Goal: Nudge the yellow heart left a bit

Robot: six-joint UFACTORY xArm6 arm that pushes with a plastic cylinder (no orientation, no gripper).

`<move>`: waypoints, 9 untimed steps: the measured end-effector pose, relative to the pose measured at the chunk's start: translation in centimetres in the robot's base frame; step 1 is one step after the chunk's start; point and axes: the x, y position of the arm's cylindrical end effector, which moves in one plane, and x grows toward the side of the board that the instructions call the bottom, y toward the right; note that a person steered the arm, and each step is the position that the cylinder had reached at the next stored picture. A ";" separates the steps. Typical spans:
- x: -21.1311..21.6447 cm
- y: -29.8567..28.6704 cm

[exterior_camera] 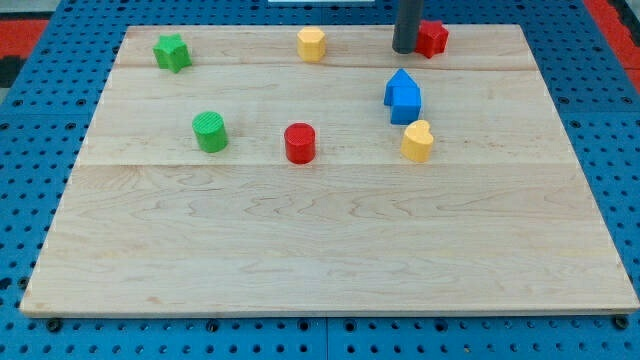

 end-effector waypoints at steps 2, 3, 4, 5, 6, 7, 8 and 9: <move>0.3 3.9; 1.2 6.3; 2.5 6.5; 2.5 6.5; 2.2 6.5; 1.6 6.5; 1.5 6.5; 2.1 6.3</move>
